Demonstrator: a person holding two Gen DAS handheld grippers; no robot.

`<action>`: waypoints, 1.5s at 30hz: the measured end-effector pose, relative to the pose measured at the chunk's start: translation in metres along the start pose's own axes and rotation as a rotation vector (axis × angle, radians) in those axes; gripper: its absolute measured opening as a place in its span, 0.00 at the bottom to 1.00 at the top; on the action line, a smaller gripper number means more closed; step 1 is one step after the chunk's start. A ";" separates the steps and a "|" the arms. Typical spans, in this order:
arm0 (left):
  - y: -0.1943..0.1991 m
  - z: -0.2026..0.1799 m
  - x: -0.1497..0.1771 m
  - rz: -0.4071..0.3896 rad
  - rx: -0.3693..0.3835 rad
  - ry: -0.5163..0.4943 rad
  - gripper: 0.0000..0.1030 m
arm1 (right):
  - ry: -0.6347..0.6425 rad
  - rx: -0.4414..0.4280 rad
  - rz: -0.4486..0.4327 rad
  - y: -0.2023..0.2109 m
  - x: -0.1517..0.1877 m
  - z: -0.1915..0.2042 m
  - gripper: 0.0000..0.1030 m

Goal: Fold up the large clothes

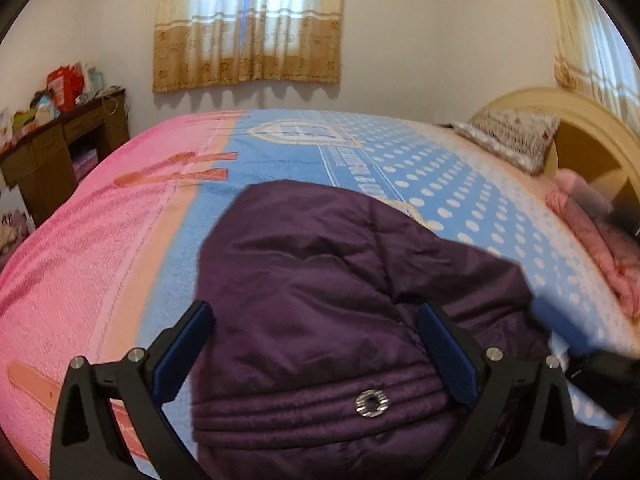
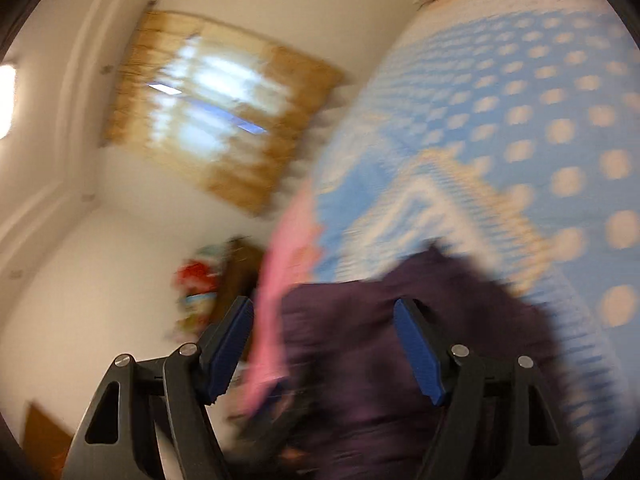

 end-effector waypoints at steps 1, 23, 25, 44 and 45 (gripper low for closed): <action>0.004 0.009 -0.001 0.000 -0.013 0.034 1.00 | 0.042 0.026 -0.004 -0.003 0.000 -0.010 0.71; -0.027 0.010 0.036 0.120 -0.100 -0.115 1.00 | 0.658 0.274 -0.003 -0.023 0.027 -0.043 0.75; -0.031 0.011 0.040 0.139 -0.091 -0.097 1.00 | 0.619 0.281 0.028 -0.030 0.028 -0.054 0.79; -0.038 0.010 0.047 0.179 -0.059 -0.046 1.00 | 0.442 0.277 0.131 -0.046 0.032 -0.086 0.93; -0.038 0.011 0.047 0.184 -0.055 -0.043 1.00 | 0.416 0.268 0.145 -0.048 0.032 -0.089 0.94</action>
Point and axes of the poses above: each gripper's, at about its wrist camera, not at the fingertips, and y roughly against the way its jaws point, z to its left, x to its underside, the point moved 9 cm from there along -y, roughly the way its jaws point, and after that the axes turned 11 degrees about -z, right-handed, at the moved point
